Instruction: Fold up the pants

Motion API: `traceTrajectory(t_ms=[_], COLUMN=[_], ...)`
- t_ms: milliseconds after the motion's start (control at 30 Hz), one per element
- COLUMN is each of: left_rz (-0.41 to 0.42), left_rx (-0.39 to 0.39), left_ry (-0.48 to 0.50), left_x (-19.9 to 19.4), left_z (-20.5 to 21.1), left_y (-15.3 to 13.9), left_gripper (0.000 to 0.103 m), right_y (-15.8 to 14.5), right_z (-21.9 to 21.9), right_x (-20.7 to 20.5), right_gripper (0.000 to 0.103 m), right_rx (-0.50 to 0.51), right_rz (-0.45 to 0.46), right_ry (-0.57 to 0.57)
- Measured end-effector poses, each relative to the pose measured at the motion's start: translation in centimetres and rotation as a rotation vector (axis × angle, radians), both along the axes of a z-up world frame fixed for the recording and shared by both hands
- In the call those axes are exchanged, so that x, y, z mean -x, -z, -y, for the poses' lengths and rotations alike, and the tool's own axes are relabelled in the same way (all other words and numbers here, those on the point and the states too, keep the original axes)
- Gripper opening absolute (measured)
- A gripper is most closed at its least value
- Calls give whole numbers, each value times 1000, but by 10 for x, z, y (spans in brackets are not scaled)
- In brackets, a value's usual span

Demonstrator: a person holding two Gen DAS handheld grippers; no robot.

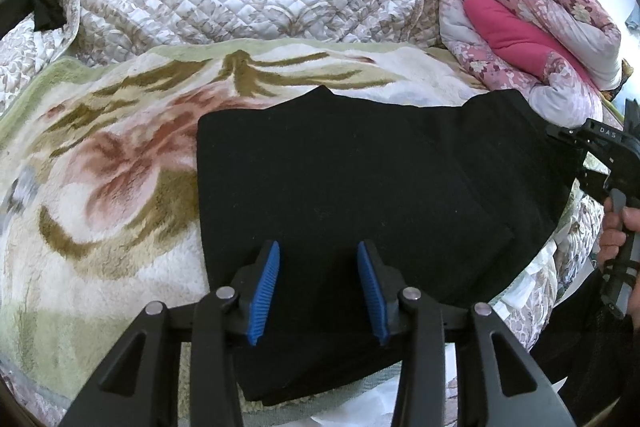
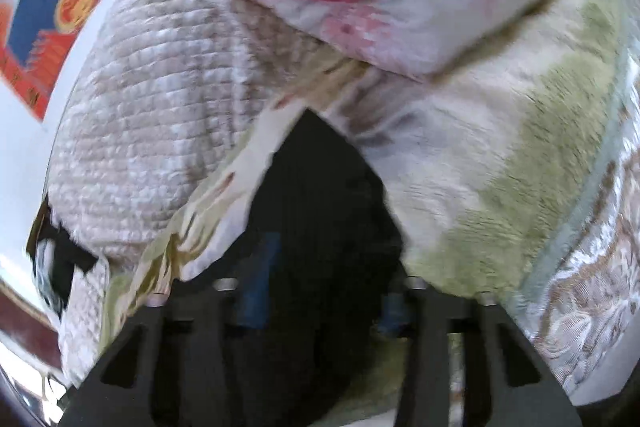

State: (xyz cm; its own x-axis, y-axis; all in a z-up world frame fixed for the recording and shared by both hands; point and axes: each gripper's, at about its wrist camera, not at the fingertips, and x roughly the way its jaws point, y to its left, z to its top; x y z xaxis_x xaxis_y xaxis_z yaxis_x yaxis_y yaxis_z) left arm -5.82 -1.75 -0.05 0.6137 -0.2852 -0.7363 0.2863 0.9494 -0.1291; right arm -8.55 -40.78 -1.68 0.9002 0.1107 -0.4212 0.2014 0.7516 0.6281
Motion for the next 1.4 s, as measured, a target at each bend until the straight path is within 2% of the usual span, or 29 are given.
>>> traceTrajectory(t_ms=[33,100,200,433,667,767,933,1067,1167,1400], left_rz=[-2,-4,-10,-5,0,5,4,9,1,-9], left_rx=[0,-2,4,9,19,40,74,85,97,111], left_ry=[0,1,-3,-65,-146,-190,-266,-325,-354,-368], left_x=[-1,-1,-2,-4,-11,-13,-15,-15,-16,-17], left_z=[0,-1,-3,-18,-44,-58,-82,-101,-110,-115], left_y=[0,0,-2,-9,-16,-20,-23,-24,-23,-21], left_gripper=[43,43,43,43,43,43,43,43,43,43], right_y=[1,4,-6,-48,-77,-81,-61,-24,-7,-10], right_z=[-2,-3,-10,-59,-120,-152,-222,-270,-286,-291], right_x=[-5,-12,-8,-3,-16,-21,-38,-42,-40,-29], right_gripper=[36,25,20,20,20,20,20,20,20,20], right_rx=[9,11,30,149,219,250,355,476,540,625], right_rz=[-22,-72,-43,71,129,140,96,30,12,72], right_ry=[-5,1,-14,-161,-328,-410,-591,-704,-728,-719])
